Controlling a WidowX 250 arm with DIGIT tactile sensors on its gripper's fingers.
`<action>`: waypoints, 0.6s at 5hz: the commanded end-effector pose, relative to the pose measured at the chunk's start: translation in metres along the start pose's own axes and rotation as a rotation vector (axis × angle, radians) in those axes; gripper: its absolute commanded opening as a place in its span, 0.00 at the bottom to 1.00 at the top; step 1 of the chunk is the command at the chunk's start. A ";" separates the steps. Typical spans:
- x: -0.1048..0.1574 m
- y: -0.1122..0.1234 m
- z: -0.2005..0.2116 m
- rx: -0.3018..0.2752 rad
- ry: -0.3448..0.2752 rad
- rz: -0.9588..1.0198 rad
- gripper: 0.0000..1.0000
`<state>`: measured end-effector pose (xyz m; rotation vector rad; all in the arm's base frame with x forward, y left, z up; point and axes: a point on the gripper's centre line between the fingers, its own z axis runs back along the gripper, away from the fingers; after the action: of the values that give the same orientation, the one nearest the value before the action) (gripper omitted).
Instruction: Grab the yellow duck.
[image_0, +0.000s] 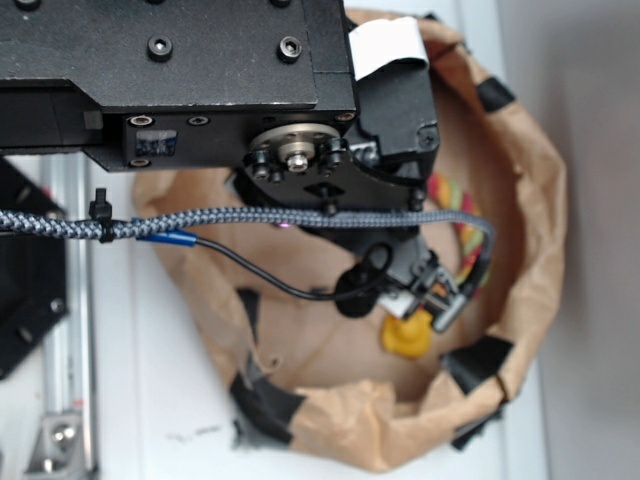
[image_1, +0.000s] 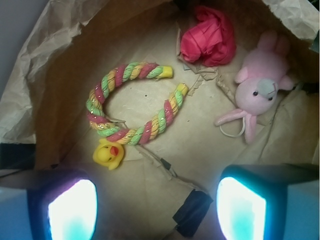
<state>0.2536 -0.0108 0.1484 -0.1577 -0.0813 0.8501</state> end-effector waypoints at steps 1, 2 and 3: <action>0.007 0.003 0.010 -0.033 -0.028 0.000 1.00; 0.004 -0.004 -0.017 0.002 -0.092 -0.065 1.00; -0.001 -0.009 -0.035 -0.014 -0.086 -0.112 1.00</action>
<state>0.2624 -0.0254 0.1072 -0.1118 -0.1382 0.7644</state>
